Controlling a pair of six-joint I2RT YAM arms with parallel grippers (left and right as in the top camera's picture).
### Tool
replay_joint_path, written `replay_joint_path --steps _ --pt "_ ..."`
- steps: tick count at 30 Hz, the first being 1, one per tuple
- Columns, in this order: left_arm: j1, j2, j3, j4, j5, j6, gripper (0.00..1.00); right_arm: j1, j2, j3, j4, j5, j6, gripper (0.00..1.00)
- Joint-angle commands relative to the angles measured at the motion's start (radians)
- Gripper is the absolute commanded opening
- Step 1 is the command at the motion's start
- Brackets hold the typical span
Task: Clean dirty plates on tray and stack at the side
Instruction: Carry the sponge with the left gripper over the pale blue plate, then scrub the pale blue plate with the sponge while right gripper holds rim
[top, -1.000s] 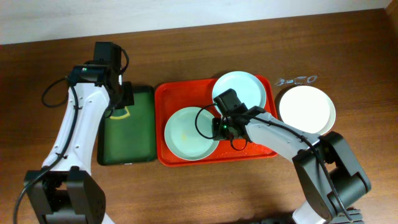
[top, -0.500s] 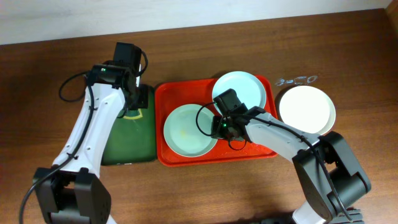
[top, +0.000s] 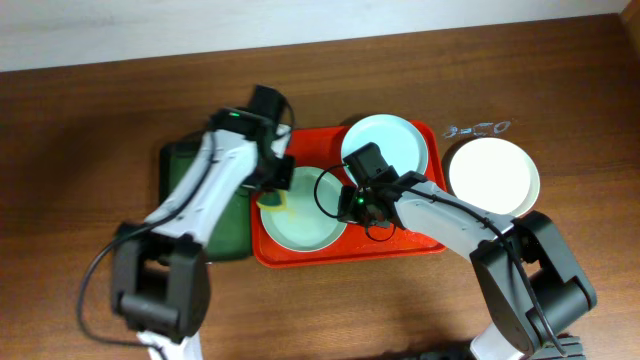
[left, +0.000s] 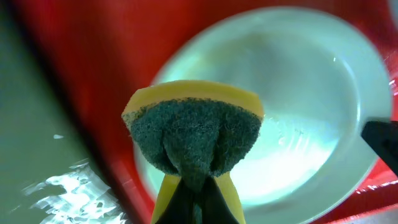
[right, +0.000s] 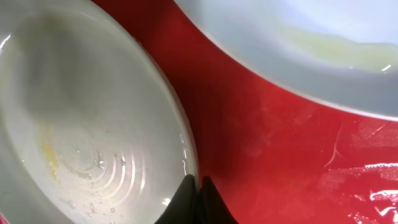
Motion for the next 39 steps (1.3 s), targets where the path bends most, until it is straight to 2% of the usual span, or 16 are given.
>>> replay_joint_path --steps 1,4,10,12,16,22,26,31,34,35,36,39 --pt "-0.052 0.078 0.004 0.022 0.004 -0.029 0.00 -0.003 0.005 -0.004 0.007 -0.016 0.008 0.04" --pt "-0.080 0.132 0.004 0.037 -0.122 -0.098 0.00 -0.003 0.005 -0.004 0.003 -0.016 0.008 0.04" --pt "-0.103 0.165 -0.016 0.054 -0.158 -0.112 0.00 -0.003 0.005 -0.004 0.004 -0.016 0.008 0.04" --pt "-0.112 0.176 -0.043 0.063 -0.120 -0.110 0.00 -0.003 0.005 -0.004 0.004 -0.016 0.008 0.04" --pt "-0.106 0.174 -0.055 0.065 0.010 0.018 0.00 -0.003 0.005 -0.004 0.004 -0.015 0.008 0.04" --pt "0.000 0.046 -0.028 0.066 0.129 0.017 0.00 -0.003 0.005 -0.004 0.004 -0.015 0.008 0.04" --pt "0.050 -0.017 -0.028 0.090 0.126 0.017 0.00 -0.003 0.005 -0.004 0.004 -0.015 0.008 0.04" --pt "0.019 -0.013 -0.112 0.153 0.080 0.016 0.00 -0.003 0.005 -0.004 0.004 -0.015 0.008 0.04" --pt "-0.011 -0.013 -0.218 0.247 -0.069 -0.090 0.00 -0.003 0.005 -0.004 0.003 -0.015 0.008 0.04" --pt "-0.011 -0.013 -0.238 0.269 -0.080 -0.093 0.00 -0.003 0.005 -0.004 0.003 -0.015 0.008 0.04" --pt "-0.011 -0.013 -0.264 0.297 -0.077 -0.093 0.00 -0.003 0.005 -0.004 0.000 -0.015 0.008 0.04" --pt "-0.011 -0.013 -0.327 0.329 0.069 -0.091 0.00 -0.003 0.005 -0.004 0.000 -0.015 0.008 0.04"
